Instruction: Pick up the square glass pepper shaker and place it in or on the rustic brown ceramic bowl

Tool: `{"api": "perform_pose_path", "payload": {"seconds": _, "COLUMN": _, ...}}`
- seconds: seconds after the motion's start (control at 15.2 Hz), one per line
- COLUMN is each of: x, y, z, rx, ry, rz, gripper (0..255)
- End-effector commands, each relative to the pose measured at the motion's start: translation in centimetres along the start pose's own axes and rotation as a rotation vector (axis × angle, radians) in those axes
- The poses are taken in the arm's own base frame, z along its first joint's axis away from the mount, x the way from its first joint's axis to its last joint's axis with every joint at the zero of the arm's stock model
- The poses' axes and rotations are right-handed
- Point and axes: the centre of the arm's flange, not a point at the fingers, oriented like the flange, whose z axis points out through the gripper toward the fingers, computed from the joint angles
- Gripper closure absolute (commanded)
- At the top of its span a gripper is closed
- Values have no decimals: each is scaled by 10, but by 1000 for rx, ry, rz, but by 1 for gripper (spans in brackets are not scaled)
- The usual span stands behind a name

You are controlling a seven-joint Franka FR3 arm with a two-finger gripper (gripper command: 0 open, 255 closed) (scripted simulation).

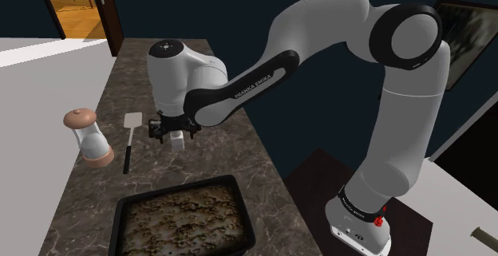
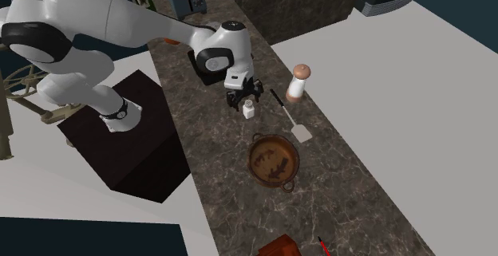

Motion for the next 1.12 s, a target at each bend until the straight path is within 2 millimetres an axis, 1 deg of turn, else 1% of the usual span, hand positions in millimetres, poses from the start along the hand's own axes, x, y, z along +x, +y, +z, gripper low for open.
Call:
{"api": "perform_pose_path", "payload": {"seconds": 0.0, "x": 0, "y": 0, "z": 1, "rx": 0, "ry": 0, "rz": 0, "gripper": 0}}
{"api": "perform_pose_path", "payload": {"seconds": 0.26, "x": 0, "y": 0, "z": 1, "rx": 0, "ry": 0, "rz": 0, "gripper": 0}}
{"api": "perform_pose_path", "payload": {"seconds": 0.33, "x": 0, "y": 0, "z": 1, "rx": 0, "ry": 0, "rz": 0, "gripper": 255}}
{"api": "perform_pose_path", "payload": {"seconds": 0.92, "x": 0, "y": 0, "z": 1, "rx": 0, "ry": 0, "rz": 0, "gripper": 255}}
{"api": "perform_pose_path", "payload": {"seconds": 1.06, "x": 2, "y": 0, "z": -9, "rx": 0, "ry": 0, "rz": 0, "gripper": 255}}
